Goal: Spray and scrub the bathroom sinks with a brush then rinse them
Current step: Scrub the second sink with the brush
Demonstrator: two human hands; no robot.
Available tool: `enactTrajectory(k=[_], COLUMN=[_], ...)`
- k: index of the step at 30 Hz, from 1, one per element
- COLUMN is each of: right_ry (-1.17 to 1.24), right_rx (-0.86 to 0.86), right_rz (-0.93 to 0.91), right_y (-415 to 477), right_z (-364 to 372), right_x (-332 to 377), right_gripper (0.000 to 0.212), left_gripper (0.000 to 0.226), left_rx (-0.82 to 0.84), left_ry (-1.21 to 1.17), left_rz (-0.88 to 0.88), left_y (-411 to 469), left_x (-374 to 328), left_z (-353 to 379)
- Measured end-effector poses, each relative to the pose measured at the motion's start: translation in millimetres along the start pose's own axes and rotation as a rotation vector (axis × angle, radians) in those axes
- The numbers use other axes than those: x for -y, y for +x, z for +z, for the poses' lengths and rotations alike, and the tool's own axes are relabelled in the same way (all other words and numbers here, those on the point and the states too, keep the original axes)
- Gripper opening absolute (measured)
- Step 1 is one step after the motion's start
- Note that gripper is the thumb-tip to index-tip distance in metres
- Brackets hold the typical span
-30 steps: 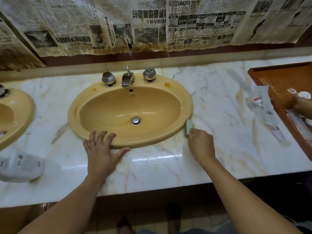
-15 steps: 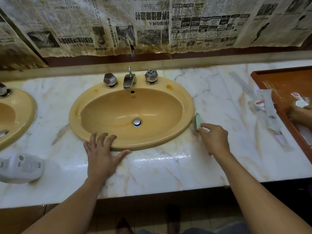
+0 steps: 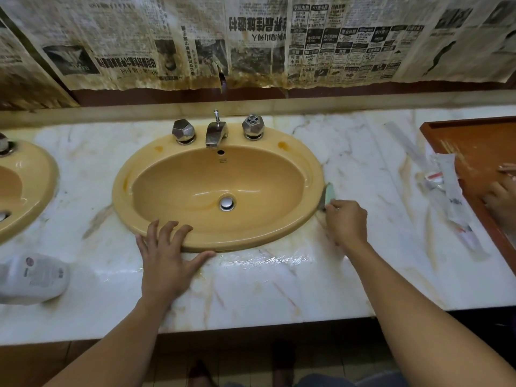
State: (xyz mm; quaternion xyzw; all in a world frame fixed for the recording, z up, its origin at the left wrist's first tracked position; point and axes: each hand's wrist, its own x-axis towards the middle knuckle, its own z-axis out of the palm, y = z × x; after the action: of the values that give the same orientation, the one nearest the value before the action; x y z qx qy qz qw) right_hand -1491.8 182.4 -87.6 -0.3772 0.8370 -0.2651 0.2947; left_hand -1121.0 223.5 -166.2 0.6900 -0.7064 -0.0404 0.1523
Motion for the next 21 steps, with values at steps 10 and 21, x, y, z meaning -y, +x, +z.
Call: enactTrajectory(k=[10,21], right_ry=[-0.037,-0.377], right_rx=[0.031,0.170], right_rz=[-0.075,-0.335], right_y=[-26,18], right_z=[16,-19], right_x=[-21,13], right_gripper=[0.025,0.031], left_gripper=[0.085,0.085], left_rx=[0.005,-0.005], left_ry=[0.004,-0.008], left_rz=[0.000,0.001], left_y=[1,2], left_x=[1,2], left_z=[1,1])
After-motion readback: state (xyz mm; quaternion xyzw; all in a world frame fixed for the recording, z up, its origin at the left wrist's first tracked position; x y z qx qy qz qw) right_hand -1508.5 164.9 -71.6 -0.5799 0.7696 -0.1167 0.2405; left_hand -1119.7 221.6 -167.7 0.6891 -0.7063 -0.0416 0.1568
